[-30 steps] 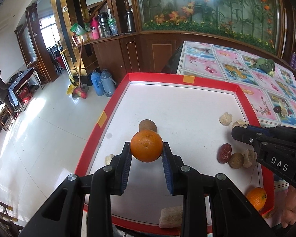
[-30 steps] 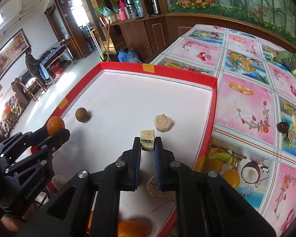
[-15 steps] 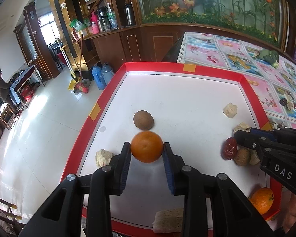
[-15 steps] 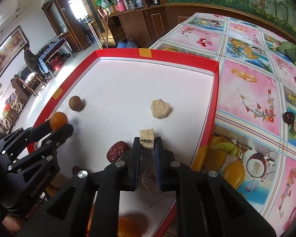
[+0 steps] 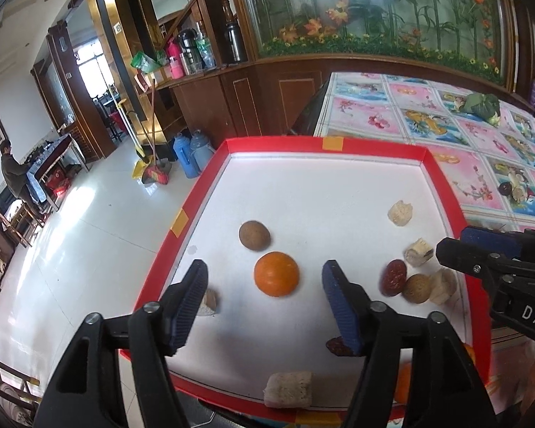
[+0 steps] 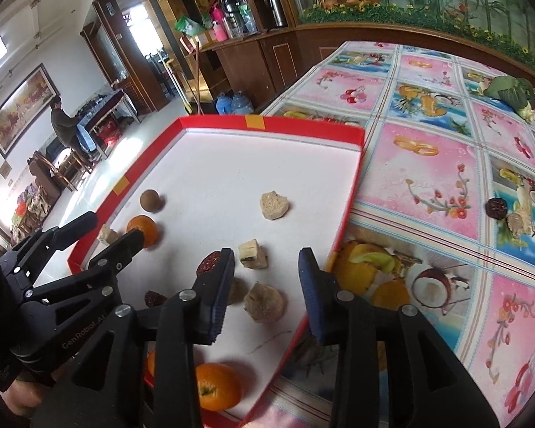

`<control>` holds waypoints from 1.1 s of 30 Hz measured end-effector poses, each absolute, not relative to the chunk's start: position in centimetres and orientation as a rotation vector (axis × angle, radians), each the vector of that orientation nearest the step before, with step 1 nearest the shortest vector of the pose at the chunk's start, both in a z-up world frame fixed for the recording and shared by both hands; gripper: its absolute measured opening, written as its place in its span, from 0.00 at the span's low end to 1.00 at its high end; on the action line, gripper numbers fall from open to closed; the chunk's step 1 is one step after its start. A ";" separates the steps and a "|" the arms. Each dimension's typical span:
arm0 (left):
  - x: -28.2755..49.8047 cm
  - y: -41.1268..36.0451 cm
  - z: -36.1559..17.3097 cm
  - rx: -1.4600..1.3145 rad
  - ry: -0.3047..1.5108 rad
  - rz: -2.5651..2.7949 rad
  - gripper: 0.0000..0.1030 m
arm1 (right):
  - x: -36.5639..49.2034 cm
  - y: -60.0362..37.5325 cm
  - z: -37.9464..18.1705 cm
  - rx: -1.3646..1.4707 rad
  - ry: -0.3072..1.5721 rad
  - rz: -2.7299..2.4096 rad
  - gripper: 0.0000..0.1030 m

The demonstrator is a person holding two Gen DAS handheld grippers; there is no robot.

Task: Organize fruits
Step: 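Carry the orange and pastry cube over the tray and open both grippers, then move both grippers back to the fruits on the tablecloth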

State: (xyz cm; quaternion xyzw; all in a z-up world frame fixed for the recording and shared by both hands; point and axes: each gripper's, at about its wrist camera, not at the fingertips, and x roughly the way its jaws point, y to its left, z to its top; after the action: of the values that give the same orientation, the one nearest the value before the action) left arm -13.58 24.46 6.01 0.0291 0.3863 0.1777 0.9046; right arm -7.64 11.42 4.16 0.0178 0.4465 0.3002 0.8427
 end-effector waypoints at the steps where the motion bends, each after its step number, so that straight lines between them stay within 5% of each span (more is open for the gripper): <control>1: -13.8 24.1 6.4 0.067 0.785 0.368 0.67 | -7.8 10.9 4.4 0.048 0.931 0.634 0.42; 14: -14.2 20.6 9.0 0.112 0.700 0.340 0.77 | -7.4 3.8 5.2 0.150 0.876 0.548 0.47; 33: -12.9 16.4 9.2 0.160 0.714 0.292 0.77 | -5.4 -6.3 4.3 0.290 0.868 0.406 0.48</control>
State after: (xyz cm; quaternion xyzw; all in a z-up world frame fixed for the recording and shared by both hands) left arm -12.87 16.45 9.24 0.0781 0.3476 0.1421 0.9235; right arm -5.40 -6.25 4.28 0.1389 0.4162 0.1946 0.8773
